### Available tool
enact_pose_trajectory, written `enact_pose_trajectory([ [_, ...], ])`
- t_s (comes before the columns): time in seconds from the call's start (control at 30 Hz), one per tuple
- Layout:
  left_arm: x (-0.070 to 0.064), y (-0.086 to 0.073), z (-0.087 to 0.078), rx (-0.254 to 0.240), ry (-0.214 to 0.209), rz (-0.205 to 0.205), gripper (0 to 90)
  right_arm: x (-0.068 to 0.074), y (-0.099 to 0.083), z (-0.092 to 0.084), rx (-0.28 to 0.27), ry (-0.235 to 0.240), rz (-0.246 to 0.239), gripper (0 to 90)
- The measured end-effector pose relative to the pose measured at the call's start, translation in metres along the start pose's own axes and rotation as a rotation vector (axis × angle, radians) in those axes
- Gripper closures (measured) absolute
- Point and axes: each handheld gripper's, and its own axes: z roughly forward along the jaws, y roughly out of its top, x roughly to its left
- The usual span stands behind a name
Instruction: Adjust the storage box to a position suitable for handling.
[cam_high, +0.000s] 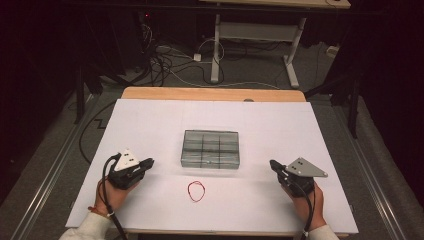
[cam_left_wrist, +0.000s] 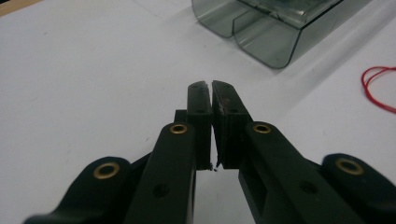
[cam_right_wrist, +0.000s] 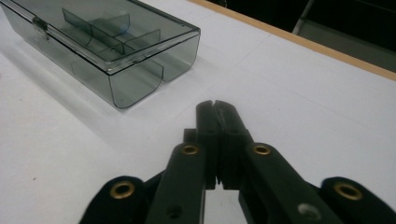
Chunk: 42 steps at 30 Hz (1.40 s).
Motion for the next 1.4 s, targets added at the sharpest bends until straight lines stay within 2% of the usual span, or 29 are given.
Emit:
enact_pose_trajectory([
  [0.03,-0.001,0.007,0.009,0.016,-0.009,0.019,86.5,0.000,0.005,0.010,0.017,0.008,-0.009,89.9],
  [0.07,-0.001,0.007,0.009,0.016,-0.009,0.019,86.7,0.000,0.008,0.016,0.024,0.010,-0.020,89.9],
  [0.1,0.000,0.014,0.019,0.036,-0.031,0.024,87.2,0.000,0.010,0.022,0.031,0.011,-0.017,89.9],
  [0.2,0.003,0.021,0.032,0.056,-0.053,0.020,87.1,0.001,0.016,0.045,0.065,0.029,-0.022,89.9],
  [0.4,0.016,0.031,0.050,0.065,-0.058,-0.006,87.1,0.009,0.028,0.086,0.138,0.046,-0.048,89.9],
  [0.57,0.019,0.037,0.072,0.098,-0.062,-0.029,87.0,0.015,0.039,0.107,0.170,0.059,-0.055,89.9],
  [0.63,0.018,0.040,0.078,0.116,-0.055,-0.017,87.1,0.016,0.042,0.114,0.184,0.058,-0.060,89.9],
  [0.7,0.018,0.044,0.081,0.107,-0.072,-0.029,87.1,0.017,0.043,0.119,0.196,0.059,-0.055,89.9],
  [0.87,0.008,0.051,0.089,0.118,-0.096,0.003,87.0,0.017,0.044,0.121,0.211,0.063,-0.031,89.9],
  [0.97,0.003,0.053,0.090,0.123,-0.091,0.013,87.1,0.018,0.044,0.121,0.216,0.061,-0.048,89.9],
  [1.07,0.003,0.052,0.090,0.128,-0.101,0.009,87.1,0.019,0.044,0.121,0.216,0.057,-0.050,89.9],
  [1.23,0.003,0.050,0.087,0.135,-0.101,0.027,87.2,0.022,0.044,0.118,0.200,0.054,-0.043,90.0],
  [1.4,0.006,0.050,0.079,0.098,-0.105,0.034,87.2,0.025,0.044,0.116,0.191,0.070,-0.046,90.0],
])
